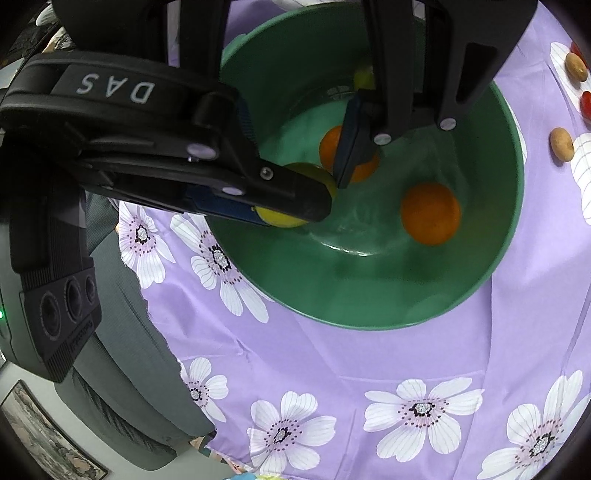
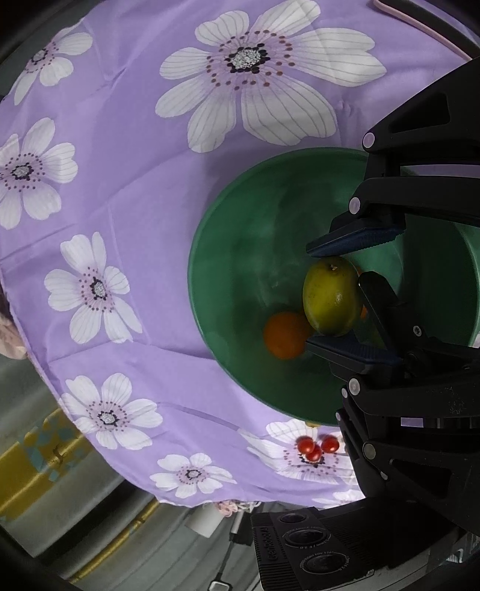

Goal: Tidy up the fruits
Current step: 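Lower the yellow-green fruit into the green bowl and open the right gripper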

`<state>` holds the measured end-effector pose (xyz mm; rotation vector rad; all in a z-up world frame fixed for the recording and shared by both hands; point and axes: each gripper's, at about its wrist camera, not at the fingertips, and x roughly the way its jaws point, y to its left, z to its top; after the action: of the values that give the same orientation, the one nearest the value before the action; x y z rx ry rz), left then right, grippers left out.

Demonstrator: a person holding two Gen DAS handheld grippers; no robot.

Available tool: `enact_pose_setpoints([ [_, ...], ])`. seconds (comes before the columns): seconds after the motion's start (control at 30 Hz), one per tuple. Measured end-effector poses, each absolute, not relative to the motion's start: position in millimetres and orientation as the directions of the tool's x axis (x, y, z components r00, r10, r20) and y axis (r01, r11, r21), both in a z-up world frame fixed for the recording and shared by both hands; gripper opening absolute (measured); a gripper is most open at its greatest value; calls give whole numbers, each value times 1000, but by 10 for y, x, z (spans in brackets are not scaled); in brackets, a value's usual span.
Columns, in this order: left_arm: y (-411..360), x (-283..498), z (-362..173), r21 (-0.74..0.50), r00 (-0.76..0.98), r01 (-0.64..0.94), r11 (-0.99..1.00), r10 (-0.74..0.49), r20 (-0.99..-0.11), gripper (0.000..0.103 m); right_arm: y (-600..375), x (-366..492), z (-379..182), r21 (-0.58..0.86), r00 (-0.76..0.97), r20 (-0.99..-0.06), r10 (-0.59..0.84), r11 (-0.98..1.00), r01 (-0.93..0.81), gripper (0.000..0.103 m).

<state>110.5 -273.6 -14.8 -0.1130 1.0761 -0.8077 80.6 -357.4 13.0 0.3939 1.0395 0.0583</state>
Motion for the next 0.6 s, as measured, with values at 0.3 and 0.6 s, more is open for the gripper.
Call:
enact_pose_setpoints([
  [0.3, -2766, 1155, -208, -458, 200, 524, 719, -626, -754, 40, -3593, 834, 65, 345, 489, -840, 234, 927, 150, 47],
  [0.6, -2779, 1171, -244, -466, 191, 520, 716, -629, -753, 40, -3588, 846, 43, 325, 480, -851, 214, 932, 160, 47],
])
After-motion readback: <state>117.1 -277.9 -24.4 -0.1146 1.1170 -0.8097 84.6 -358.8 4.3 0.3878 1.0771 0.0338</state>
